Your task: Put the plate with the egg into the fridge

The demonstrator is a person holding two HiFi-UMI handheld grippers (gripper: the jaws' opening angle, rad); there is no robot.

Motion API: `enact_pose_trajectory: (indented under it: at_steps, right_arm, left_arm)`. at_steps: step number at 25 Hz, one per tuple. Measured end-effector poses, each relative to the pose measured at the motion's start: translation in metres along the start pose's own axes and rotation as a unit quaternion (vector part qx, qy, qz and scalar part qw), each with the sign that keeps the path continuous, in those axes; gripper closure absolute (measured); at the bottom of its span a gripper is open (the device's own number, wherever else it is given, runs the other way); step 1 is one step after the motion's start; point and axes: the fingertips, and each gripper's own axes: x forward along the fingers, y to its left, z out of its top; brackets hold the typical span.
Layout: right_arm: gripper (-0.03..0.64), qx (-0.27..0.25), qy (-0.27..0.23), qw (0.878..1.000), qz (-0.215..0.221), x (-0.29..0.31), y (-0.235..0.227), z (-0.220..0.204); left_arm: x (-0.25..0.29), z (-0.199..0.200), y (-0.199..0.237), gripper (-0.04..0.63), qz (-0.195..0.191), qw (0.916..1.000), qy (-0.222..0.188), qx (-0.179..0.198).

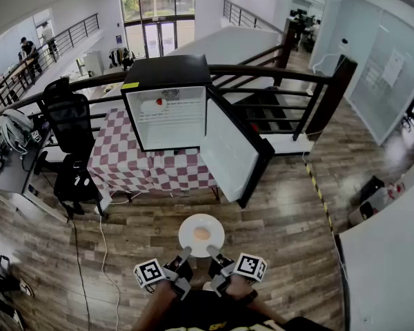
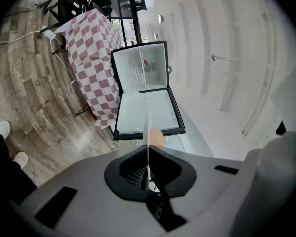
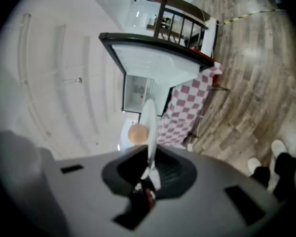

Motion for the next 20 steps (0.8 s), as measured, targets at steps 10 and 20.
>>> enact_pose_trajectory:
  at_steps: [10, 20]
  right_arm:
    - [0.581, 0.027, 0.034, 0.999, 0.008, 0.003, -0.018, -0.021]
    - [0.581, -0.007, 0.022, 1.000, -0.008, 0.049, -0.008, 0.000]
  left_arm:
    - [-0.020, -0.008, 0.020, 0.563, 0.029, 0.9992, -0.026, 0.005]
    - [0.002, 0.041, 0.022, 0.563, 0.016, 0.9999, -0.005, 0.003]
